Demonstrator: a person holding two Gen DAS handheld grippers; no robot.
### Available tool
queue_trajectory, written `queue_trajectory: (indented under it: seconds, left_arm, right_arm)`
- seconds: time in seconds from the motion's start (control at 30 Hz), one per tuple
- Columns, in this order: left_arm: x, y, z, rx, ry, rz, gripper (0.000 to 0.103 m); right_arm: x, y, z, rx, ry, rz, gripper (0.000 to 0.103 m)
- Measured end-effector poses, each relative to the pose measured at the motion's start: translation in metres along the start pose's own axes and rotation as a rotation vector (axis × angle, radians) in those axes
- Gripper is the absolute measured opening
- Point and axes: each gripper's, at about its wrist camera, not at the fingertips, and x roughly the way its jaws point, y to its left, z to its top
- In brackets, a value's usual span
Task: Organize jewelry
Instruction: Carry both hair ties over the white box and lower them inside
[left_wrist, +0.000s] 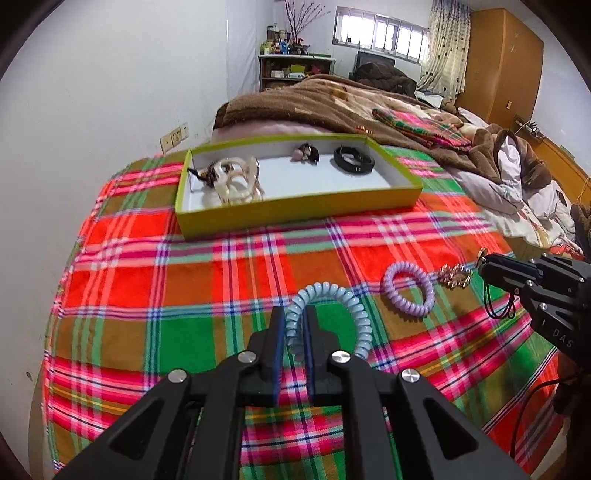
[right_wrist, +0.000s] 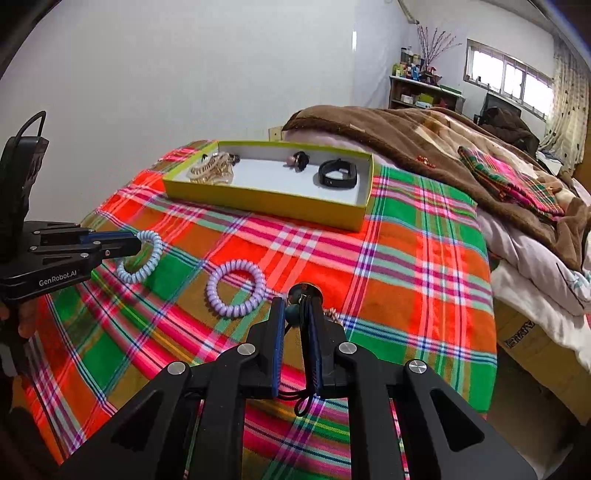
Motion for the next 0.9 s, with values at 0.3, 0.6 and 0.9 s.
queue_trajectory:
  seconds: [0.3,0.6,0.9]
  left_arm:
    - [-0.013,0.004,0.027,0.002,-0.049,0.006,0.01]
    - [-0.015,0.012,0.061,0.001,-0.088,0.006,0.01]
    - [-0.013,0.024,0.094,-0.008,-0.113,0.009,0.01]
  right_arm:
    - [-0.006,-0.004,0.025,-0.003,-0.03,-0.006,0.013]
    - [-0.005,-0.011,0.051,0.002,-0.056,-0.008,0.013]
    - [0.002,-0.015,0.08,0.014,-0.081,-0.001,0.013]
